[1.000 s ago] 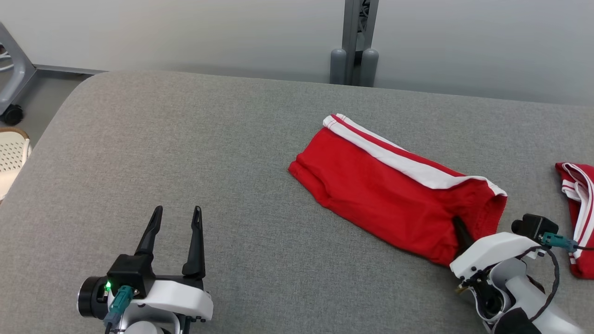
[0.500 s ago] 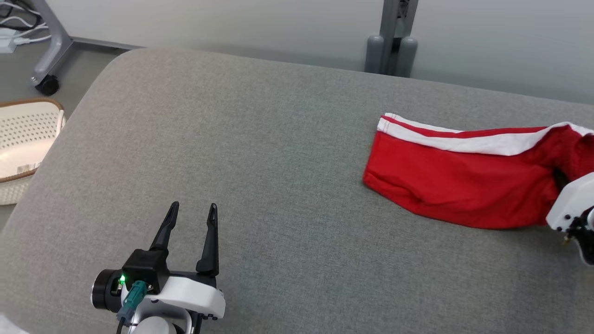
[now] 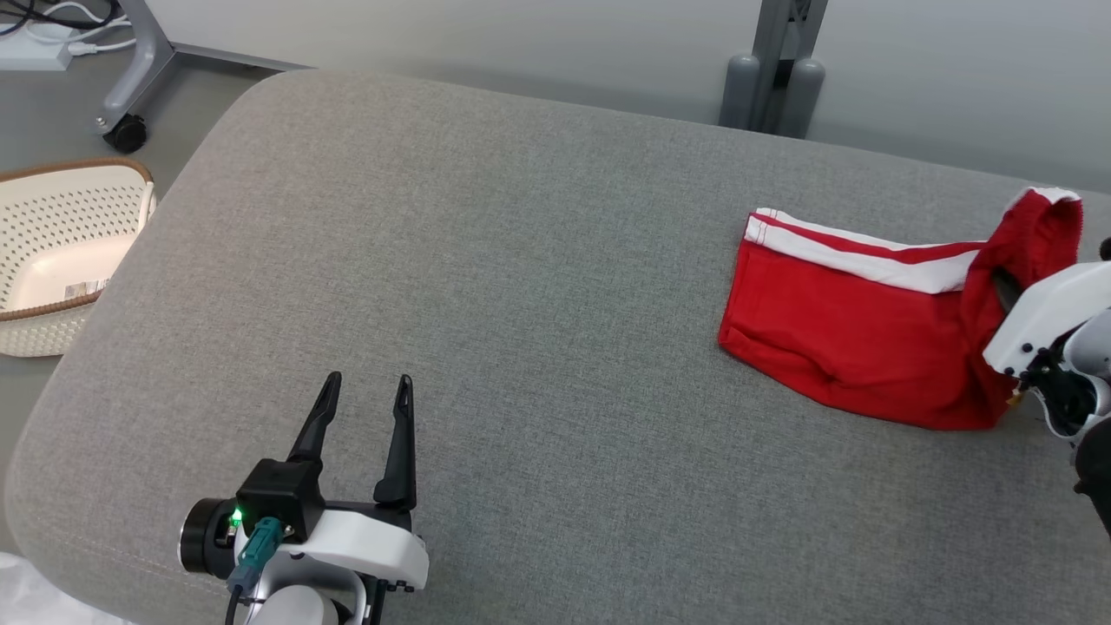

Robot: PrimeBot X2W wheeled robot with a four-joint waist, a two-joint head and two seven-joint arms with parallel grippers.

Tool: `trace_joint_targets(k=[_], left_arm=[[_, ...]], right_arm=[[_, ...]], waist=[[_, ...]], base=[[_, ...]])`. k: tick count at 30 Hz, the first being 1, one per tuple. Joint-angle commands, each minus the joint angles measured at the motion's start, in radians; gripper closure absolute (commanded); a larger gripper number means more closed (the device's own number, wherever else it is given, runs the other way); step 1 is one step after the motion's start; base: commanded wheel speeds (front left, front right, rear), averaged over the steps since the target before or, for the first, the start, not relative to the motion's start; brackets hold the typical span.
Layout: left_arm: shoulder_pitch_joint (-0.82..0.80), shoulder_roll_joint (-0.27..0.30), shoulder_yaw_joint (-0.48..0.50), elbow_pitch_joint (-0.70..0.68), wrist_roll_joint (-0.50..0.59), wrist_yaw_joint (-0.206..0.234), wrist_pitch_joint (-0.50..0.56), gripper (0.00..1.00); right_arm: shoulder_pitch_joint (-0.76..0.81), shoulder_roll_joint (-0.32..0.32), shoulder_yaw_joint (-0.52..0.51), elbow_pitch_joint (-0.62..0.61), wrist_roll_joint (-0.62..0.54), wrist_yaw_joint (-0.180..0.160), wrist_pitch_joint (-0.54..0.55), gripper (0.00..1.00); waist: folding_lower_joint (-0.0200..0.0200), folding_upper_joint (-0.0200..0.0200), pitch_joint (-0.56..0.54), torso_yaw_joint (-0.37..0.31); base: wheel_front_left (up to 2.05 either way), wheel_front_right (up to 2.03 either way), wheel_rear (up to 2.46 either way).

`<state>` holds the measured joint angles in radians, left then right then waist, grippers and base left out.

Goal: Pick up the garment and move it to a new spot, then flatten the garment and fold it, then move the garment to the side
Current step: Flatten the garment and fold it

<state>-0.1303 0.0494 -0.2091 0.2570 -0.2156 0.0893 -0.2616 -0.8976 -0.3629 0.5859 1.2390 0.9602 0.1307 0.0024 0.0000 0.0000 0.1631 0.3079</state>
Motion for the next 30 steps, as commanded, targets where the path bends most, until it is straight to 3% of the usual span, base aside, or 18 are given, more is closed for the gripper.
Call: trace_joint_targets(k=[1, 11, 30], left_arm=[[-0.002, 0.004, 0.004, 0.002, -0.005, 0.006, -0.003, 0.0], [0.011, 0.004, -0.003, 0.009, -0.009, -0.003, -0.003, 0.0], [0.012, 0.003, -0.06, 0.021, -0.054, 0.002, -0.003, 0.0]], right_arm=[[-0.008, 0.006, -0.003, -0.019, 0.016, 0.0, 0.017, 1.0], [-0.001, 0.07, -0.002, -0.115, 0.11, 0.0, 0.103, 1.0], [-0.032, 0.08, -0.001, -0.015, 0.143, 0.0, 0.1, 1.0]], waist=[[0.0, 0.0, -0.01, -0.006], [0.0, 0.0, -0.037, 0.007], [0.0, 0.0, 0.032, 0.166]], base=[[0.0, 0.0, 0.0], [0.0, 0.0, 0.0], [0.0, 0.0, 0.0]])
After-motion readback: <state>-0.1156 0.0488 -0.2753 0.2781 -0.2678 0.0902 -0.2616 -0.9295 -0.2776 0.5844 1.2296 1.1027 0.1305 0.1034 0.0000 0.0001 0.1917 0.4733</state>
